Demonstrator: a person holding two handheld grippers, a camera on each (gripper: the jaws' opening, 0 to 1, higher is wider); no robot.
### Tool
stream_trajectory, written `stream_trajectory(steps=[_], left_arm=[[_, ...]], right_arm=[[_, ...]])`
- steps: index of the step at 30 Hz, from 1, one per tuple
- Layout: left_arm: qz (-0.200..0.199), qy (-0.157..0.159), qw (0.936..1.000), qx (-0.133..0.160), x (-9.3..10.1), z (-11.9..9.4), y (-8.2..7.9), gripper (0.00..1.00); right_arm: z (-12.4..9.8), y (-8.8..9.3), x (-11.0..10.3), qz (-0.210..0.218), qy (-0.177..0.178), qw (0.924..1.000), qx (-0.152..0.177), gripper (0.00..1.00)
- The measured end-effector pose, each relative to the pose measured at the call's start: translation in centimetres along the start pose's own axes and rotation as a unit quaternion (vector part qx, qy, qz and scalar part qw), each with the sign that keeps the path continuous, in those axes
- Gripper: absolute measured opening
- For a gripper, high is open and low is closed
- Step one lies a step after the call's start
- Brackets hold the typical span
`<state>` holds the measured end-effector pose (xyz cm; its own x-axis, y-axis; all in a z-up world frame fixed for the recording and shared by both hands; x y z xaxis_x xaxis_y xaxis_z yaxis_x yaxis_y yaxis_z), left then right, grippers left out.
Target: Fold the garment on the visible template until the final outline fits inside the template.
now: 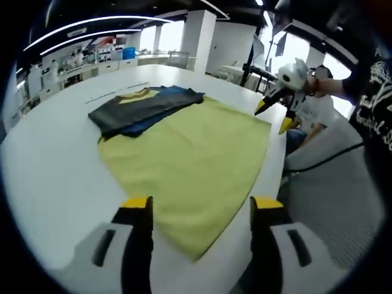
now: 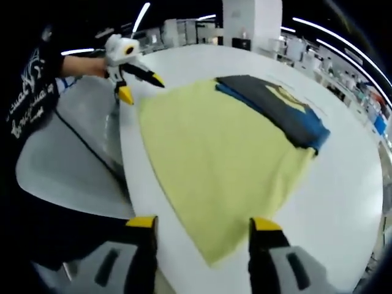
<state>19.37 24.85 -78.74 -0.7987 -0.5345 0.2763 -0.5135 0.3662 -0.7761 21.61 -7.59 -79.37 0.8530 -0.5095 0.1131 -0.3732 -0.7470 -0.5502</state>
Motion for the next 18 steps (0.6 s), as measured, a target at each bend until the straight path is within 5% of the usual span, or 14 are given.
stream_trajectory(steps=[8, 18], left_arm=[[0.057, 0.004, 0.9965, -0.06, 0.5, 0.4, 1.3, 0.5], [0.074, -0.012, 0.9935, -0.085, 0.2, 0.4, 2.1, 0.36]], right_arm=[[0.3, 1.1, 0.2, -0.039, 0.014, 0.999, -0.018, 0.45], [0.5, 1.7, 0.6, -0.048, 0.021, 0.9983, -0.026, 0.39]])
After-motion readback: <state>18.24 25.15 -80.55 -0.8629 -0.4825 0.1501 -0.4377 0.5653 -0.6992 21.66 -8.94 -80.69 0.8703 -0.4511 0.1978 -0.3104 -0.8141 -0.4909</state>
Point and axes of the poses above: the point that each gripper's makers call its tool centre point, and the gripper's own axes: z roughly forward along the fingers, x roughly to its right, y roughly out of its underside, the point moved 5 cm from there along -z, roughly backward along the fingers, and after that the axes turned 11 degrees about y, right-handed, at the moved point
